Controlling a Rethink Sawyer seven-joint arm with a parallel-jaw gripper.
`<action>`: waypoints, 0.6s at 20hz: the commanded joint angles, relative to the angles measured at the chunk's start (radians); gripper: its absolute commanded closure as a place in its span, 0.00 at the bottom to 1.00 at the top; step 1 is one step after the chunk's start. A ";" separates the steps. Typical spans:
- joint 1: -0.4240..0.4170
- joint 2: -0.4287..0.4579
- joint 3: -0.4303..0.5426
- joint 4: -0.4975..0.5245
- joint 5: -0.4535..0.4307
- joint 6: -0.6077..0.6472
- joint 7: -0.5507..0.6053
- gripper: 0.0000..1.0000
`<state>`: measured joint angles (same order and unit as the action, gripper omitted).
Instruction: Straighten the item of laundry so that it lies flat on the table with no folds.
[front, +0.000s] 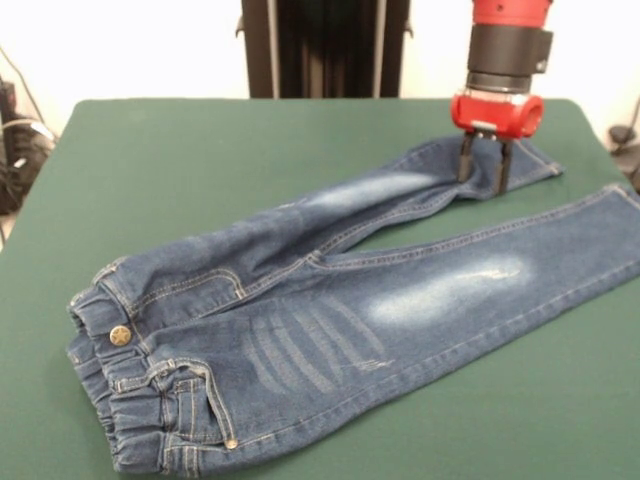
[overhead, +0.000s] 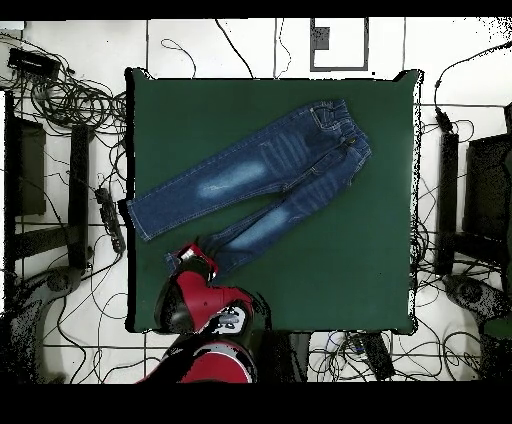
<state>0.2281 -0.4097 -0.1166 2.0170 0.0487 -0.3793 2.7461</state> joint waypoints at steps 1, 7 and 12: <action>0.000 0.174 0.103 0.122 -0.075 0.150 0.039 0.00; -0.059 0.128 0.040 0.116 -0.163 0.201 -0.030 0.00; -0.141 0.116 0.035 0.084 -0.256 0.237 -0.063 0.00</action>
<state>0.1552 -0.4154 -0.1163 2.0200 -0.1310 -0.3777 2.7461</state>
